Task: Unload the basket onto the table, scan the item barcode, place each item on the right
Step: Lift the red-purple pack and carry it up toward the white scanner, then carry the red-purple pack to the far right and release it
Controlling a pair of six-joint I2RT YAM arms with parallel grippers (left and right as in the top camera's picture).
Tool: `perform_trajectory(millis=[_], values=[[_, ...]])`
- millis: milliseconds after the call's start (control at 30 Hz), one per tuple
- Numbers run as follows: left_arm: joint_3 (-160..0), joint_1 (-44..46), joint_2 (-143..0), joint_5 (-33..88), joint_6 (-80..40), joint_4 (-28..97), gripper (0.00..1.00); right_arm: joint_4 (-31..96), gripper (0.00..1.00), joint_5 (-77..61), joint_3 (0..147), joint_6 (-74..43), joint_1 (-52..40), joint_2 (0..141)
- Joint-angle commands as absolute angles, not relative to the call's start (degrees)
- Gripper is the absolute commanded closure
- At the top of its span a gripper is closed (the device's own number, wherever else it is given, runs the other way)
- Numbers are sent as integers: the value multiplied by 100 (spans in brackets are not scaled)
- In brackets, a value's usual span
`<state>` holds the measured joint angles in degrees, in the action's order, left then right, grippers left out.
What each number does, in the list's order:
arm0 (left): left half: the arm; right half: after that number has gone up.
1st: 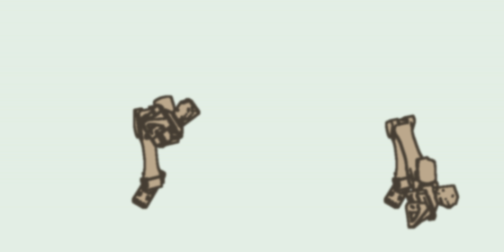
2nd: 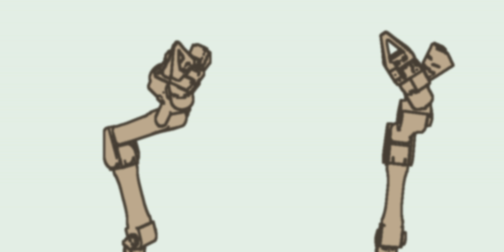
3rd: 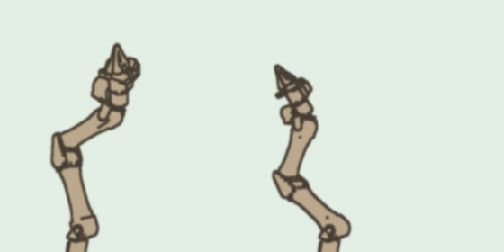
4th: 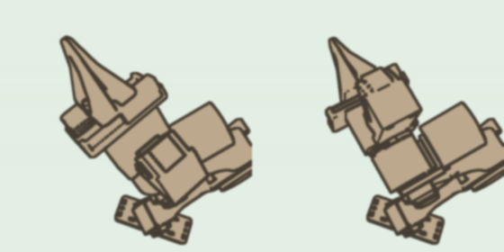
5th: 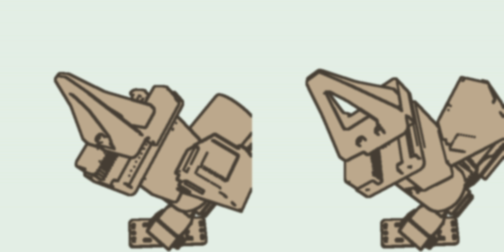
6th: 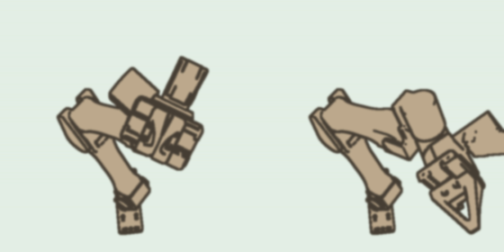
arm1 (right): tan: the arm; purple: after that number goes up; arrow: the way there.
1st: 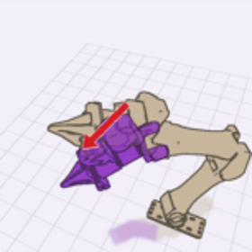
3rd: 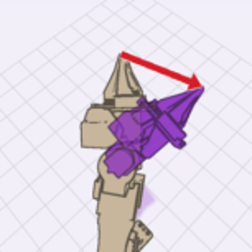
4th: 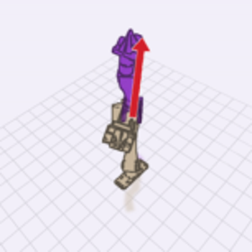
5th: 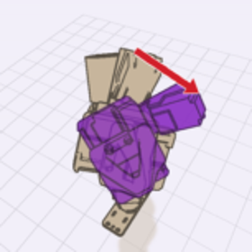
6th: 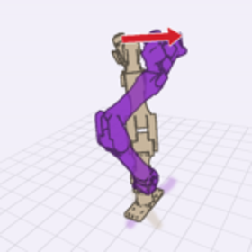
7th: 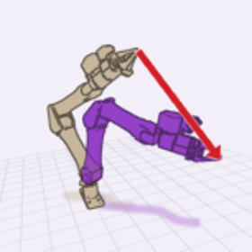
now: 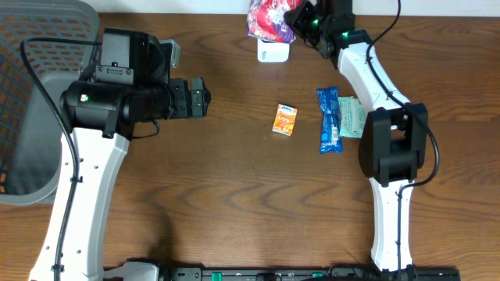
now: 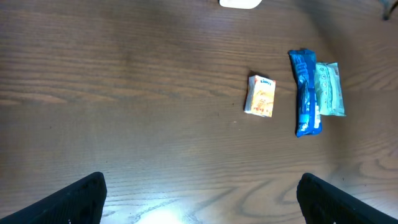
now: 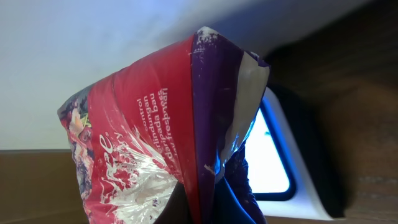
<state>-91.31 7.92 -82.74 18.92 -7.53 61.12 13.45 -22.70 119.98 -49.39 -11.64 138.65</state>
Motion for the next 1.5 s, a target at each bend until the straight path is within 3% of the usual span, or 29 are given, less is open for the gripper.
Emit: perform_trajectory(millis=[0,200,400,600,900,1200,1367,1400,1467], values=[[-9120,777,-8285,1839,-760,6123,2,1319,99,-2349,12274,-4637,-1164,13815],[-9120,777,-8285,1839,-760,6123,2,2152,99,-2176,12621,-3951,-764,13360],[-9120,777,-8285,1839,-760,6123,2,4300,99,-150,12658,-3024,51,12554],[-9120,777,-8285,1839,-760,6121,2,5964,99,1559,12573,-2265,1140,12599],[-9120,779,-8285,1839,-760,6121,2,5662,99,1680,11701,-2014,2176,12672],[-9120,777,-8285,1839,-760,6123,2,5712,99,1643,11461,-2530,2919,12669],[-9120,777,-8285,1839,-760,6123,2,5793,99,1295,11461,-3789,3135,12669],[-9120,777,-8285,1839,-760,6123,2,5758,96,1203,11461,-3813,3144,12669],[-9120,777,-8285,1839,-760,6123,2,5701,76,1055,11461,-3962,3153,12669]])
